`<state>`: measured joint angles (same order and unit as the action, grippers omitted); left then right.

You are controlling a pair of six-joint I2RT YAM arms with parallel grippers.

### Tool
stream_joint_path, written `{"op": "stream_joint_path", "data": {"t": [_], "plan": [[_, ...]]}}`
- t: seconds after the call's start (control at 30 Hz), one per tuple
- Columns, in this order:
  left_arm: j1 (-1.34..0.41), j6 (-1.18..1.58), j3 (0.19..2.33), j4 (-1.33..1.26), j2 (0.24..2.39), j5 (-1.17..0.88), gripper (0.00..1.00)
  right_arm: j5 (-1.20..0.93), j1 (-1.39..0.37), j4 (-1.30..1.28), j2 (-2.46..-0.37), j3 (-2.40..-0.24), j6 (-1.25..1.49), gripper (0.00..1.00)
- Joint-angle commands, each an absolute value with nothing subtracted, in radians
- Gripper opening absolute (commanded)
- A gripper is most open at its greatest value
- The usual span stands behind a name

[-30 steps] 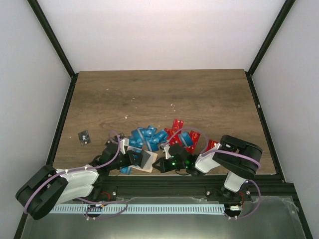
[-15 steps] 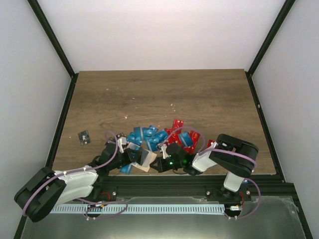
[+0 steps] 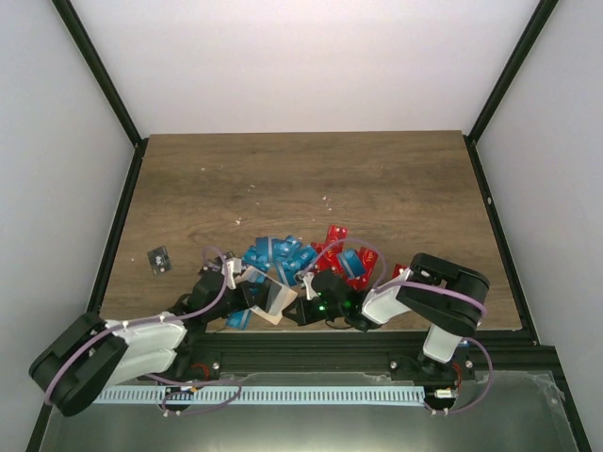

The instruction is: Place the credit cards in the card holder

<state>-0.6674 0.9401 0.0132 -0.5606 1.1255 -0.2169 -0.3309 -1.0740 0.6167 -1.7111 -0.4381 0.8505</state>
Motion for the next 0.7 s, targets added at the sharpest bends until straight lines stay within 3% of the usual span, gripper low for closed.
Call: {"op": "stream_joint_path", "data": {"t": [0.0,0.2,0.67], "plan": [[-0.672,0.793,0.041,-0.31,1.008,-0.151,0.04,-0.261,-1.097,0.283,-1.776,-0.386,0.833,0.01],[-0.671,0.75,0.042,-0.234,0.878,-0.119,0.04,-0.269,-1.097,0.292,-1.783,-0.385,0.836,0.01],[-0.672,0.723,0.011,-0.475,1.073,-0.093,0.04,-0.279,-1.096,0.294,-1.784,-0.391,0.83,0.01]]}}
